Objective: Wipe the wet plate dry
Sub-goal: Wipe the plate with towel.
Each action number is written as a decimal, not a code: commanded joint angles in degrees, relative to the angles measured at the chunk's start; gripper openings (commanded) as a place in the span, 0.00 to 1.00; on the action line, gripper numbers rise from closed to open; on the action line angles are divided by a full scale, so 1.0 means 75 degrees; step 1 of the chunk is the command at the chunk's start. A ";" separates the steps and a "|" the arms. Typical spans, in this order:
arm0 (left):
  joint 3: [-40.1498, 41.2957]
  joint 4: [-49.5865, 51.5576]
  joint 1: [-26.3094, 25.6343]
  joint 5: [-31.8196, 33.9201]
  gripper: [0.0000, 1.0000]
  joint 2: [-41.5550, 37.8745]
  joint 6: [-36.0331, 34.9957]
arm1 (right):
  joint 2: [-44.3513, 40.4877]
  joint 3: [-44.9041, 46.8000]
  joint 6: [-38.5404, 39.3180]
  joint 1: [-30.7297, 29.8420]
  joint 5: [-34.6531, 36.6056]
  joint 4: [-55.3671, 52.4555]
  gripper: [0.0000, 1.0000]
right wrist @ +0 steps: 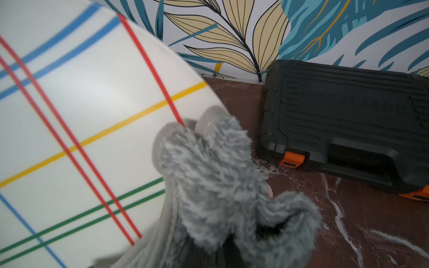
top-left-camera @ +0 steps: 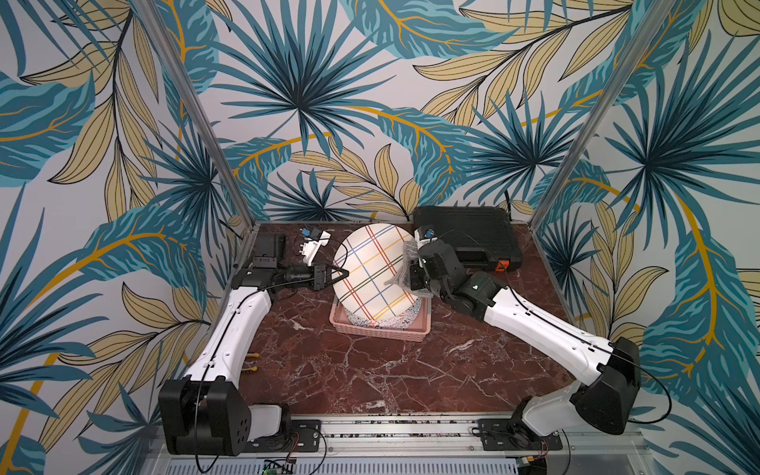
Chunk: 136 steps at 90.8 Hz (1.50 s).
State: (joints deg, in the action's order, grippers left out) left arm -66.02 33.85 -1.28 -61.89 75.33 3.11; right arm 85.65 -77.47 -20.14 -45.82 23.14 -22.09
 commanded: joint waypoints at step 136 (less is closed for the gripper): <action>-0.0618 0.1941 -0.0576 0.0927 0.00 -0.0905 -0.3246 | -0.1837 -0.0274 -0.0751 0.1564 -0.1998 -0.1623 0.00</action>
State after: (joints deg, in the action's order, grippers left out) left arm -67.75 41.85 -3.33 -57.65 70.41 -11.33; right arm 72.03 -71.26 -27.75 -35.83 16.84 -28.10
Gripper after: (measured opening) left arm 0.076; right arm 0.074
